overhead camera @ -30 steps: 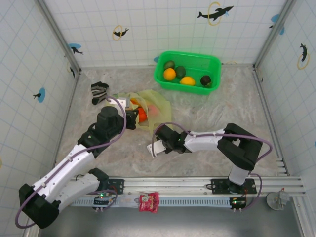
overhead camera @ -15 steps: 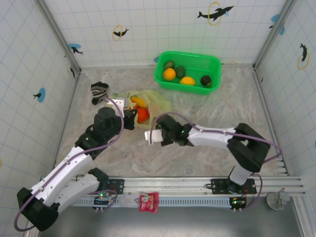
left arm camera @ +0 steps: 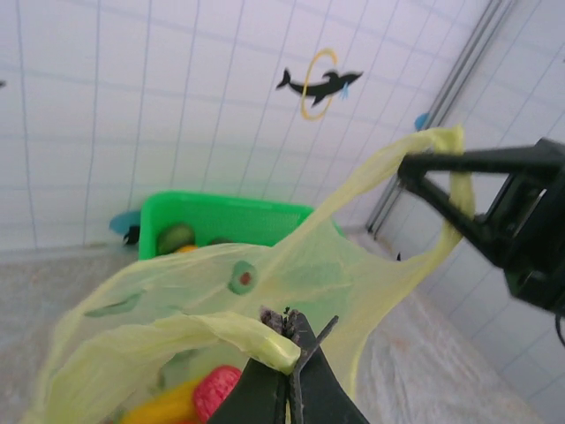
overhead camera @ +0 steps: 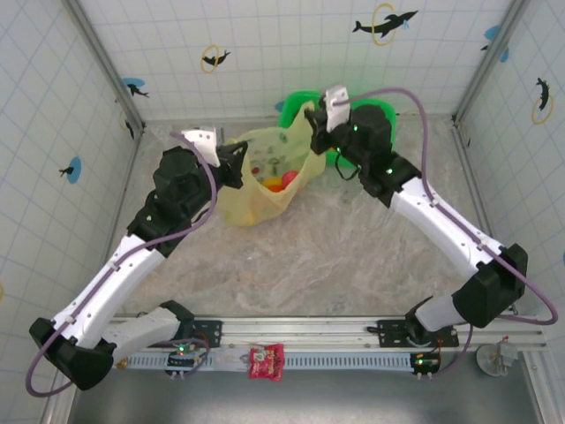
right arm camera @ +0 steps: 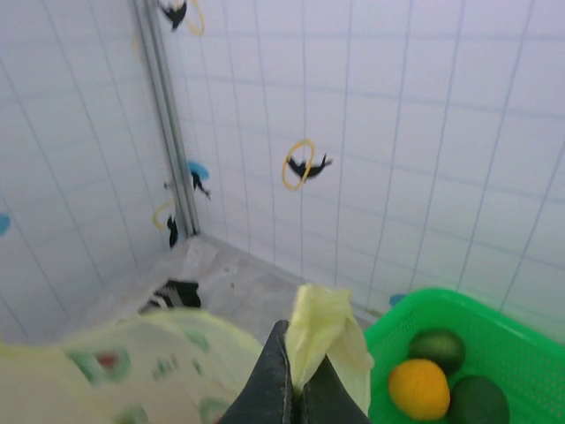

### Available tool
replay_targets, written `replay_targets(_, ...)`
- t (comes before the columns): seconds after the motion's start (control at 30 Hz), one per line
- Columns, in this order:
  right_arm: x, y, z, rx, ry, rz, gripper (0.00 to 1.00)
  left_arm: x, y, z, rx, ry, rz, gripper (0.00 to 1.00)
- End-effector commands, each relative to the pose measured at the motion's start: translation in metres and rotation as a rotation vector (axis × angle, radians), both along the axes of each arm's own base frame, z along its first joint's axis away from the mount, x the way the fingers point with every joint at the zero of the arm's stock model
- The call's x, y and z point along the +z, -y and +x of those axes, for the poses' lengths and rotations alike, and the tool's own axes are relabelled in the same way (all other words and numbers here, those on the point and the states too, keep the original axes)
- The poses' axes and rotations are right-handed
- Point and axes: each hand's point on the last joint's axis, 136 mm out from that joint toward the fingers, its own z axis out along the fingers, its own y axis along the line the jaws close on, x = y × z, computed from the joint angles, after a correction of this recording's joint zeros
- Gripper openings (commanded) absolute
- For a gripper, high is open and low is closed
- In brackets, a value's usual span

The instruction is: Place the fake fruits into the plastic bag and tie a complex knot

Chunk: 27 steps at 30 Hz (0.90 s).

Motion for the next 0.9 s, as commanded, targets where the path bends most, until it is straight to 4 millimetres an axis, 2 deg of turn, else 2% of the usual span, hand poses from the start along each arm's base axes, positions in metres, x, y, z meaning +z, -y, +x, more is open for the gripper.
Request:
replay_targets(0.0,0.044,0.017,0.008,-0.103,-0.054,0.088,0.00,0.051,-0.003,-0.002,-0.008,0.125,-0.056,0.00)
replay_targets(0.1,0.061,0.024,0.009,-0.142,-0.075,0.072,0.00,0.061,0.000,-0.002,-0.032,0.130,-0.084,0.00)
replay_targets(0.27,0.060,0.044,0.001,-0.200,-0.073,0.049,0.00,0.056,0.006,-0.001,-0.066,0.102,-0.124,0.00)
replay_targets(0.33,0.048,0.052,-0.003,-0.224,-0.100,0.040,0.00,0.049,0.009,-0.001,-0.084,0.083,-0.140,0.00)
replay_targets(0.43,0.007,0.067,-0.013,-0.261,-0.155,0.032,0.00,0.028,0.018,0.001,-0.137,0.019,-0.167,0.00)
replay_targets(0.53,-0.033,0.091,-0.021,-0.309,-0.198,0.076,0.00,0.004,0.026,-0.001,-0.185,-0.039,-0.200,0.00)
replay_targets(0.63,-0.054,0.112,-0.021,-0.345,-0.249,0.122,0.00,-0.010,0.027,0.001,-0.191,-0.071,-0.211,0.00)
replay_targets(0.73,-0.052,0.114,-0.023,-0.318,-0.267,0.147,0.00,-0.009,0.030,0.000,-0.210,-0.071,-0.212,0.00)
replay_targets(0.87,-0.030,0.109,-0.023,-0.288,-0.263,0.158,0.00,0.015,0.027,-0.007,-0.230,-0.007,-0.233,0.00)
